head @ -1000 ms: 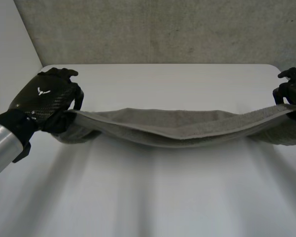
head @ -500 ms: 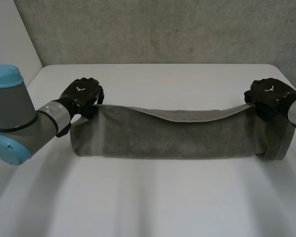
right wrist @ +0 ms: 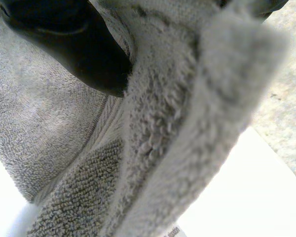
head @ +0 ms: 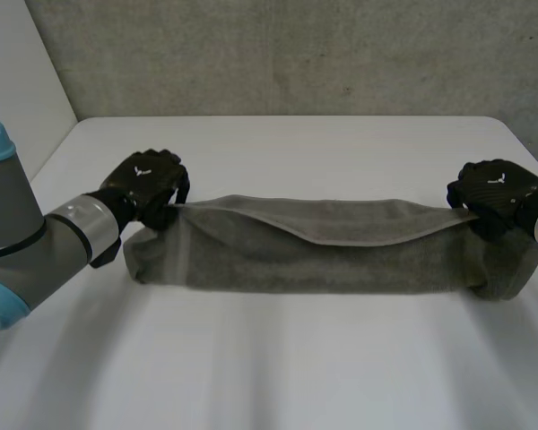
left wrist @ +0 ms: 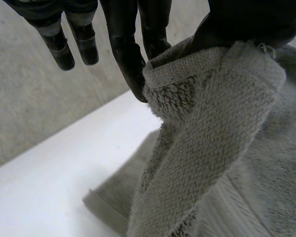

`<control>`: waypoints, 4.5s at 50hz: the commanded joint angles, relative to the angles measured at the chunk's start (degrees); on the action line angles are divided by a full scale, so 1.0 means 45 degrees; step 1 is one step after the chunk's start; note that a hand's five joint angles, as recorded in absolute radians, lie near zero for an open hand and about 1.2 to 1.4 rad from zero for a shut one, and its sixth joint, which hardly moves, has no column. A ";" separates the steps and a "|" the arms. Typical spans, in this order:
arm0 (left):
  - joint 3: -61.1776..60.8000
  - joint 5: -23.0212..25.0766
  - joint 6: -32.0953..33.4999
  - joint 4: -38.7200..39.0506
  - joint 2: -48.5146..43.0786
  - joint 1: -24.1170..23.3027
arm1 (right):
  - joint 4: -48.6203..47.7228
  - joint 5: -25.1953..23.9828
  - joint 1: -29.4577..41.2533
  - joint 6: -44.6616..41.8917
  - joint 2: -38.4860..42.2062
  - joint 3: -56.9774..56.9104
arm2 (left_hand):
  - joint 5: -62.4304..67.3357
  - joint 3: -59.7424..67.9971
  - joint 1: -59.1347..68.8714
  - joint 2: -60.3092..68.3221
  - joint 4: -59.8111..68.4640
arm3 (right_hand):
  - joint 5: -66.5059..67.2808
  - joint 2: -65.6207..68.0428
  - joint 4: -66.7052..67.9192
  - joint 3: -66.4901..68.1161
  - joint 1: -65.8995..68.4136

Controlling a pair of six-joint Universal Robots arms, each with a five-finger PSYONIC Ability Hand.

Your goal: Fold the towel.

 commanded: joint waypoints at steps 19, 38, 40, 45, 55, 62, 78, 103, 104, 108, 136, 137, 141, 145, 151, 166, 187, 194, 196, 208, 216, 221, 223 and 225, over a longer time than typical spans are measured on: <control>0.1531 -0.0237 -0.0046 0.0066 -0.0669 -0.0003 | -0.0239 -0.0732 0.0627 0.0044 0.0802 -0.2037 | 0.0945 -0.0534 0.1268 0.0697 -0.0715 | 0.0606 0.0959 -0.0987 -0.0648 0.1051; 0.5839 -0.1157 -0.0104 0.6880 0.0707 -0.0101 | -0.2934 0.1401 0.2351 0.3575 0.1283 -0.9905 | 0.0945 -0.0534 0.1268 0.0697 -0.0715 | 0.0606 0.0959 -0.0987 -0.0648 0.1051; 0.5484 -0.1098 -0.0104 0.7000 0.0924 -0.0022 | -0.3089 0.1069 0.2254 0.3773 0.0931 -0.9164 | 0.0945 -0.0534 0.1268 0.0697 -0.0715 | 0.0606 0.0959 -0.0987 -0.0648 0.1051; 0.4215 -0.0766 -0.0065 0.7137 0.1042 0.0114 | -0.3227 0.0229 0.1921 0.3717 0.0382 -0.7035 | 0.0945 -0.0534 0.1268 0.0697 -0.0715 | 0.0606 0.0959 -0.0987 -0.0648 0.1051; -0.0056 -0.0122 0.0090 0.7117 0.0749 0.0778 | -0.3228 -0.0633 0.1491 0.2427 0.0068 -0.2927 | 0.0945 -0.0534 0.1268 0.0697 -0.0715 | 0.0606 0.0959 -0.0987 -0.0648 0.1051; -0.2322 -0.0083 0.0733 0.7117 0.0281 0.1246 | -0.3577 -0.2056 0.0634 0.1043 -0.0069 0.0835 | 0.0945 -0.0534 0.1268 0.0697 -0.0715 | 0.0606 0.0959 -0.0987 -0.0648 0.1051; -0.5219 0.0035 0.1517 0.5535 0.2213 0.0896 | -0.2199 -0.3325 -0.1045 -0.0092 -0.3441 0.3753 | 0.0945 -0.0534 0.1268 0.0697 -0.0715 | 0.0606 0.0959 -0.0987 -0.0648 0.1051; -0.1593 0.2126 0.0032 0.2078 0.1402 0.1797 | 0.1420 -0.2595 -0.0583 -0.0715 0.0450 -0.1532 | 0.0945 -0.0534 0.1268 0.0697 -0.0715 | 0.0606 0.0959 -0.0987 -0.0648 0.1051; -0.0871 0.1815 0.0032 0.2078 0.0523 0.1562 | 0.1421 -0.2586 -0.0579 -0.0717 0.0459 -0.1540 | 0.0945 -0.0534 0.1268 0.0697 -0.0715 | 0.0606 0.0959 -0.0987 -0.0648 0.1051; 0.0750 0.0996 0.0032 0.1942 -0.1099 0.1055 | 0.1927 -0.0949 -0.0014 -0.1536 0.2251 -0.3117 | 0.0945 -0.0534 0.1268 0.0697 -0.0715 | 0.0606 0.0959 -0.0987 -0.0648 0.1051; 0.4605 0.0074 0.0794 0.5240 -0.6672 0.0369 | -0.2349 0.1320 0.1257 -0.0190 0.5166 -0.4587 | 0.0945 -0.0534 0.1268 0.0697 -0.0715 | 0.0606 0.0959 -0.0987 -0.0648 0.1051; 0.4606 0.0074 0.0794 0.5242 -0.6673 0.0368 | -0.2465 0.1378 0.1276 -0.0190 0.5359 -0.4664 | 0.0945 -0.0534 0.1268 0.0697 -0.0715 | 0.0606 0.0959 -0.0987 -0.0648 0.1051; 0.4606 0.0054 0.0814 0.5865 -0.6868 0.0290 | -0.2720 0.1418 0.1277 -0.0210 0.5732 -0.4782 | 0.0945 -0.0534 0.1268 0.0697 -0.0715 | 0.0606 0.0959 -0.0987 -0.0648 0.1051; 0.4606 0.0054 0.0814 0.6121 -0.7025 0.0251 | -0.3050 0.1437 0.1277 -0.0326 0.6199 -0.4918 | 0.0945 -0.0534 0.1268 0.0697 -0.0715 | 0.0606 0.0959 -0.0987 -0.0648 0.1051; 0.4606 0.0074 0.0872 0.6550 -0.7239 0.0212 | -0.3948 0.1515 0.1354 -0.0678 0.6572 -0.5094 | 0.0062 -0.0534 0.0385 -0.0187 -0.0715 | -0.7828 -0.7474 -0.0987 -0.0648 -0.7383; 0.3885 0.0016 0.0775 0.6590 -0.5602 0.0212 | -0.4263 0.2491 0.1765 0.1602 0.4876 -0.5173 | -1.4264 -0.0534 -1.3941 -1.4512 -0.0715 | -1.4950 -1.4597 -0.0987 -0.0648 -1.4505; -0.2598 -0.0160 -0.2968 0.5009 0.0472 -0.0295 | -0.3113 0.2375 0.0827 0.3053 -0.0635 0.1561 | -1.4189 -0.0534 -1.3866 -1.4438 -0.0715 | -1.4950 -1.4597 -0.0987 -0.0648 -1.4505; -0.3246 -0.0881 -0.4186 0.4676 0.0827 -0.0705 | -0.3657 0.1964 0.0495 0.2837 -0.0576 0.3245 | -1.4264 -0.0534 -1.3941 -1.4512 -0.0715 | -1.4950 -1.4597 -0.0987 -0.0648 -1.4505; -0.3285 -0.1135 -0.4186 0.4676 0.0788 -0.0764 | -0.3950 0.1789 0.0398 0.2740 -0.0557 0.3538 | -1.4301 -0.0534 -1.3978 -1.4549 -0.0715 | -1.4950 -1.4597 -0.0987 -0.0648 -1.4505; -0.3617 -0.1899 -0.4284 0.4793 0.0690 -0.0706 | -0.5842 0.1847 0.0319 0.2623 0.0710 0.4417 | -1.4301 -0.0534 -1.3978 -1.4550 -0.0715 | -1.3886 -1.3532 -0.0987 -0.0648 -1.3441; -0.3715 -0.1879 -0.4265 0.4871 0.0670 -0.0550 | -0.6450 0.2666 0.0359 0.1649 0.2000 0.4028 | -1.4301 -0.0534 -1.3978 -1.4550 -0.0715 | -1.3366 -1.3012 -0.0987 -0.0648 -1.2921; -0.3890 -0.1860 -0.4245 0.4988 0.0670 -0.0647 | -0.6743 0.2863 0.0163 0.0884 0.2080 0.3949 | -1.4301 -0.0534 -1.3978 -1.4550 -0.0715 | -0.9175 -0.8821 -0.0987 -0.0648 -0.8730; -0.3891 -0.1860 -0.4226 0.5027 0.0670 -0.0705 | -0.7035 0.2844 -0.0070 0.0748 0.2080 0.3910 | -1.4301 -0.0534 -1.3978 -1.4550 -0.0715 | -0.5830 -0.5477 -0.0987 -0.0648 -0.5385; -0.3910 -0.1860 -0.4226 0.5027 0.0670 -0.0745 | -0.7094 0.2805 -0.0284 0.0728 0.2080 0.3890 | -1.4301 -0.0534 -1.3978 -1.4550 -0.0715 | -0.3997 -0.3644 -0.0987 -0.0648 -0.3552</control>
